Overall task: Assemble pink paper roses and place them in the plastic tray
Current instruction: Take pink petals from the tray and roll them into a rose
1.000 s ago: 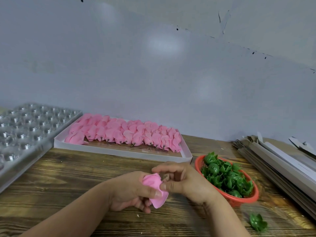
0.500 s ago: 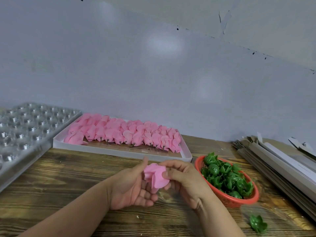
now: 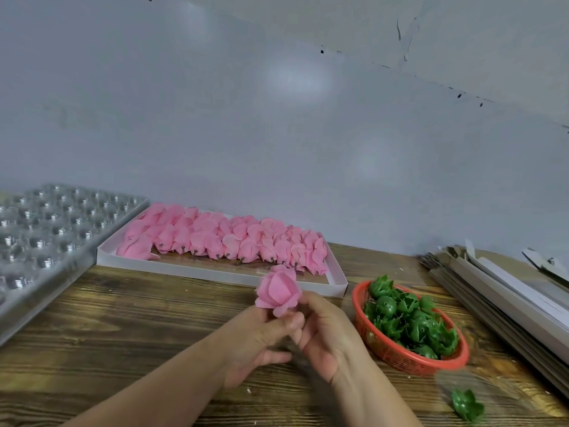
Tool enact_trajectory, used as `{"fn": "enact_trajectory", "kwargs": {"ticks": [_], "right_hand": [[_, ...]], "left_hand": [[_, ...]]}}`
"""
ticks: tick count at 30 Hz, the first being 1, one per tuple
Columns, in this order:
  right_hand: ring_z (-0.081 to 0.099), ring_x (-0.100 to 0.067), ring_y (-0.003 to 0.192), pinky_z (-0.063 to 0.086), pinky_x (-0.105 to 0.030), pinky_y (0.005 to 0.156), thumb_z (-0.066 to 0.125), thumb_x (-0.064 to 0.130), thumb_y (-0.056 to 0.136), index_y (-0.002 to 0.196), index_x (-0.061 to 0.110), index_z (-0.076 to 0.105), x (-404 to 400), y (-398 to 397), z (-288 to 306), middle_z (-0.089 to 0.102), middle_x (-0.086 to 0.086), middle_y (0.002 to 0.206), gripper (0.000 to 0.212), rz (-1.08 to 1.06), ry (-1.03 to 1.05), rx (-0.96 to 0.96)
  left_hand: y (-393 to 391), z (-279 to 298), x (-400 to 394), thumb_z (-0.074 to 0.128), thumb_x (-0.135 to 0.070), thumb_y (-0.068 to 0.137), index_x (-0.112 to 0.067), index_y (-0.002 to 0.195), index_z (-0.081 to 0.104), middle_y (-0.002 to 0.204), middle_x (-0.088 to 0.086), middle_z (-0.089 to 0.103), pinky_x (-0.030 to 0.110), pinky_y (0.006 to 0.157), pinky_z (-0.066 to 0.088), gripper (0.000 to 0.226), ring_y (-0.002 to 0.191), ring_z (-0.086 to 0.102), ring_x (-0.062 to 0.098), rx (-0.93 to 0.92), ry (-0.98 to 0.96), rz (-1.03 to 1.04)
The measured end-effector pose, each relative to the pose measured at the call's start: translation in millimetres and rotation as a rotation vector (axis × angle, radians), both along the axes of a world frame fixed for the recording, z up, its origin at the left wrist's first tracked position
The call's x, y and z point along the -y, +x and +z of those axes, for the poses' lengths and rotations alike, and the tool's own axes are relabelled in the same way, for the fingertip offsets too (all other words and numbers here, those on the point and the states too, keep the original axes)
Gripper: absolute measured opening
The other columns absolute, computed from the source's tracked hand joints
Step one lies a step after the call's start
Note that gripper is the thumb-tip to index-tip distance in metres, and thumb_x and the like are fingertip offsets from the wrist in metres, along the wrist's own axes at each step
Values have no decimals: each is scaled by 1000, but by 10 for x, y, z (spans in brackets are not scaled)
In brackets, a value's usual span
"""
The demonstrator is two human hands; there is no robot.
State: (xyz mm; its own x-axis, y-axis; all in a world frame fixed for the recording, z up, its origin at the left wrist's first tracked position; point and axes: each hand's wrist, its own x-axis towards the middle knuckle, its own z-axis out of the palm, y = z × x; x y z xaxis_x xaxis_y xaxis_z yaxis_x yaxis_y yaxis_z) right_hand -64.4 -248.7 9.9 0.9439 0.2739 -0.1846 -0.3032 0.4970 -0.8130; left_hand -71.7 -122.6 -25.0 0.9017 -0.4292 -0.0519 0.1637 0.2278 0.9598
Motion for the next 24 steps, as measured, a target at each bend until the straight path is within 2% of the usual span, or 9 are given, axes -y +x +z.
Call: {"fn": "enact_trajectory", "kwargs": {"ticks": [2, 4, 7, 10, 13, 15, 17, 20, 24], "right_hand": [[68, -25, 58, 58, -29, 53, 60, -3, 70, 79, -9, 69, -40, -31, 9, 68, -24, 73, 14, -10, -14, -8], [66, -21, 54, 56, -26, 49, 62, 4, 76, 81, -5, 70, -70, -48, 2, 69, -21, 72, 14, -20, -86, -14], [63, -18, 50, 55, -24, 46, 60, 8, 84, 83, -3, 68, -89, -40, -21, 66, -16, 66, 14, -70, -125, -36], [63, -18, 49, 55, -24, 48, 59, 9, 85, 83, -2, 68, -105, -40, -31, 65, -14, 63, 14, -90, -138, -29], [60, -15, 47, 51, -23, 45, 62, 12, 84, 84, 0, 66, -128, -61, -53, 64, -11, 62, 13, -84, -241, 13], [54, -15, 43, 45, -20, 40, 61, 10, 86, 80, 3, 65, -126, -73, -69, 61, -10, 58, 9, -144, -328, 64], [51, -16, 42, 41, -19, 37, 59, 4, 86, 76, 4, 66, -109, -84, -72, 60, -11, 56, 12, -232, -383, 152], [60, -18, 59, 49, -25, 53, 60, -3, 83, 76, 6, 69, -115, -100, -66, 68, -13, 68, 15, -338, -541, 428], [61, -22, 70, 51, -32, 67, 72, 1, 75, 81, 13, 72, -180, -160, -86, 69, -10, 81, 13, -343, -746, 700]], "left_hand": [[5, -2, -3, 76, -41, 72, -10, 116, 63, 105, 10, 72, 32, 81, 54, 56, 100, 70, 19, -6, -68, 35], [20, 11, -5, 75, -36, 78, -9, 109, 65, 93, 5, 74, 28, 73, 55, 42, 85, 71, 15, -2, -148, 59], [47, 36, -3, 68, -29, 76, -8, 105, 64, 83, 4, 71, 26, 67, 55, 36, 75, 69, 11, -2, -241, 101], [50, 64, 9, 64, -28, 80, -8, 105, 62, 73, 3, 65, 24, 61, 53, 33, 64, 62, 9, -4, -278, 129], [59, 80, 7, 59, -29, 85, -5, 105, 60, 66, 4, 53, 26, 49, 44, 31, 54, 47, 12, -29, -309, 163], [73, 83, -3, 58, -30, 85, -3, 110, 59, 70, 8, 56, 30, 51, 43, 37, 58, 45, 17, -37, -340, 174], [91, 82, -25, 57, -29, 82, -3, 119, 58, 86, 14, 67, 35, 61, 50, 45, 69, 56, 23, -58, -384, 197], [112, 68, -60, 54, -27, 85, -6, 129, 52, 116, 20, 67, 37, 80, 58, 49, 104, 67, 29, -130, -498, 186], [112, 81, -96, 40, -30, 100, -7, 129, 51, 119, 27, 64, 37, 82, 58, 39, 109, 65, 33, -253, -613, 126]]}}
